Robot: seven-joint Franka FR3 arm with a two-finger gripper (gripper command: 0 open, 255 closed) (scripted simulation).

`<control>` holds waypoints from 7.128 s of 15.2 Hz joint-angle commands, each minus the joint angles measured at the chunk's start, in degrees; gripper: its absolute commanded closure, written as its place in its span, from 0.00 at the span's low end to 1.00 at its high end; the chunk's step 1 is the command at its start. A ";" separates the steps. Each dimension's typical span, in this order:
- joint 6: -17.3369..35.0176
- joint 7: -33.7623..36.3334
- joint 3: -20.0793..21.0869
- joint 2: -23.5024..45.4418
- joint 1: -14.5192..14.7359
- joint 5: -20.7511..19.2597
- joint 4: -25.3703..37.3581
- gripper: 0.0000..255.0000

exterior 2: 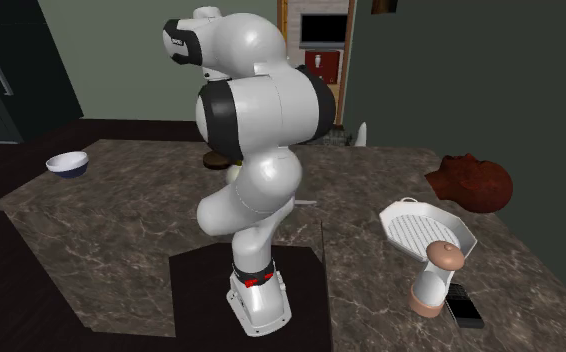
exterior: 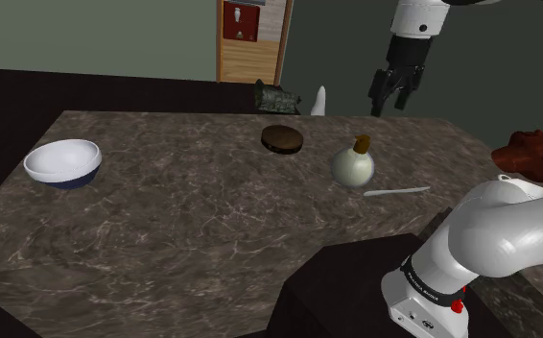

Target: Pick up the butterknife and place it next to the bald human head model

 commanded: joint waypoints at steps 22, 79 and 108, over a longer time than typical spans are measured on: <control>14.70 -72.80 -41.48 -32.99 5.05 -34.95 -36.60 0.00; -0.51 -72.14 -27.57 -29.95 12.05 -21.30 -17.59 1.00; -10.23 -89.76 -40.66 -19.87 16.83 -31.40 10.48 1.00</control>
